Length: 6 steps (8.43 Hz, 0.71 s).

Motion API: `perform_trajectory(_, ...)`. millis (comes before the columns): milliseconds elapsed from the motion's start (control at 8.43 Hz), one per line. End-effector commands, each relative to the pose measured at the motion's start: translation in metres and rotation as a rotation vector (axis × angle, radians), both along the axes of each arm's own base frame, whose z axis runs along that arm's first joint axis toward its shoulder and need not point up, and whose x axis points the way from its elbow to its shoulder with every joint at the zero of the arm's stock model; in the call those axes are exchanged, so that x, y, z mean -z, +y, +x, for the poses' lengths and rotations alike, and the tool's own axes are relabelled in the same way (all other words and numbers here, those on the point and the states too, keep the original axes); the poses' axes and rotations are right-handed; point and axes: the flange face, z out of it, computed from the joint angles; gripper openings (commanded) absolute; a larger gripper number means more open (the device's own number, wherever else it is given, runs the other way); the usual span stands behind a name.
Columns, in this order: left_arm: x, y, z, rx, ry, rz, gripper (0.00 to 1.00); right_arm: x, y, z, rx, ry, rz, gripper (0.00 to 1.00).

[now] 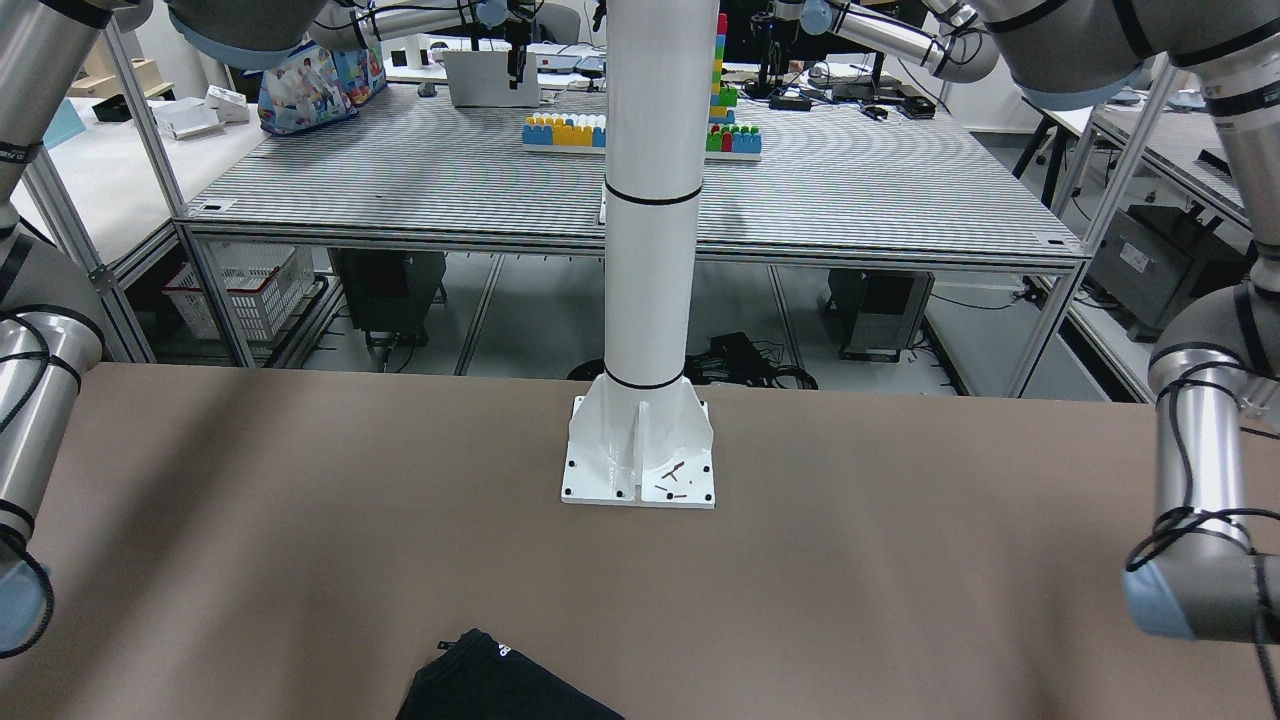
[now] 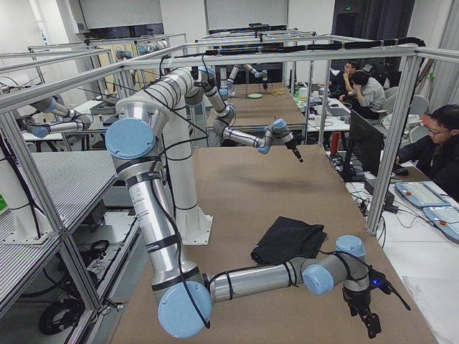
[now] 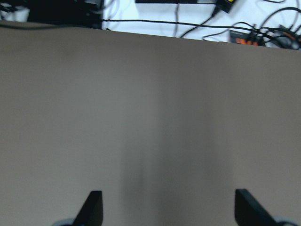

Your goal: Fold clothes

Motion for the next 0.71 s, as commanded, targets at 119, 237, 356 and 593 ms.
perform_trajectory(119, -0.109, 0.034, -0.166, -0.056, -0.394, 0.022, 1.0, -0.087, 0.037, 0.095, 0.041, 0.279, 0.05, 0.94)
perform_trajectory(237, -0.125, 0.045, -0.179, -0.059, -0.512, 0.039, 1.0, -0.096, 0.043, 0.124, 0.05, 0.296, 0.051, 0.94)
perform_trajectory(356, -0.142, 0.055, -0.185, -0.05, -0.562, 0.017, 1.0, -0.105, 0.051, 0.133, 0.042, 0.299, 0.039, 0.94)
perform_trajectory(593, -0.167, 0.072, -0.19, -0.105, -0.623, 0.012, 1.0, -0.115, 0.063, 0.145, 0.035, 0.292, 0.03, 0.94)
